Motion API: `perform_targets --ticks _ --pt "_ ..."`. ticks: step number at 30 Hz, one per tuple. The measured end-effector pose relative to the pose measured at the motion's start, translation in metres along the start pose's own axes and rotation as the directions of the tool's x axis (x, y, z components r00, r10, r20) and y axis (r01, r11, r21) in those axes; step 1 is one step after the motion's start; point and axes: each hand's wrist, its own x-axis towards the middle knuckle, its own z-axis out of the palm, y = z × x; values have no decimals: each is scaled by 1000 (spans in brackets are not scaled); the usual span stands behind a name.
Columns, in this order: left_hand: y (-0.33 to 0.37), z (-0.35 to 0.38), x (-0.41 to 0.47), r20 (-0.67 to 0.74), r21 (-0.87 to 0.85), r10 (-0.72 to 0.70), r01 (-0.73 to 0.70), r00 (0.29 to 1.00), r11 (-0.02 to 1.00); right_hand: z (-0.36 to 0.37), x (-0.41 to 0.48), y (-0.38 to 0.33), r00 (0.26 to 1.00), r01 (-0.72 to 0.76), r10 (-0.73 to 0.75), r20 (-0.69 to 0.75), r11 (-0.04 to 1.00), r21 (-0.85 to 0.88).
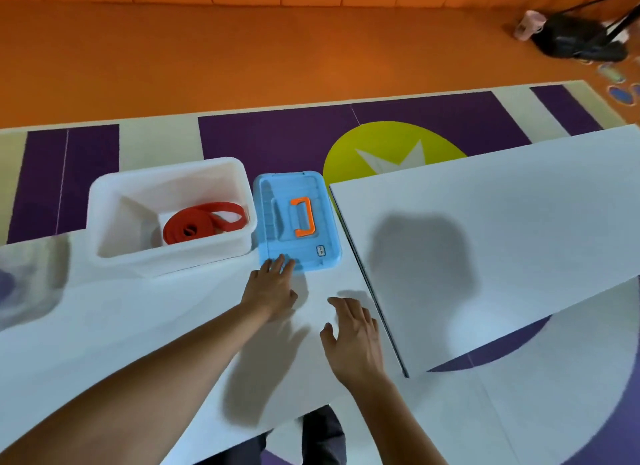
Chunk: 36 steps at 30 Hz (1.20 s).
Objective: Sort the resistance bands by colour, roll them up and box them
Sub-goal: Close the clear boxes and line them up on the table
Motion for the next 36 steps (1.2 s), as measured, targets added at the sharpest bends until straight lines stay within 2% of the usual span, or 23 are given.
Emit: perform_targets --ticks 5,9,16,19,21,24,29,33,36 --pt "21 26 -5 20 33 -16 15 1000 999 -12 16 31 991 92 -90 99 996 -20" --pt "62 44 -25 22 35 63 -64 998 997 -16 27 56 975 85 -68 209 994 -70" --pt "94 87 -57 44 -113 120 -114 992 987 -9 38 82 933 115 -58 355 983 -142" --pt "95 96 -66 44 -188 135 -124 990 974 0 35 84 930 141 -72 361 976 -168" --pt "96 93 -71 -16 -236 130 -130 991 963 5 30 87 940 151 -88 329 973 -172" --pt "82 82 -70 -124 -232 47 -75 991 970 4 23 97 949 153 -102 298 976 -153" --pt "48 52 -55 -241 -221 -218 165 946 961 -9 20 122 957 125 -81 277 981 -145" --pt "29 54 -61 -124 -225 -443 410 888 884 -15 23 132 965 101 -60 257 984 -149" --pt "27 68 -74 -37 -328 -453 418 891 847 -14 20 129 969 37 -10 247 994 -102"
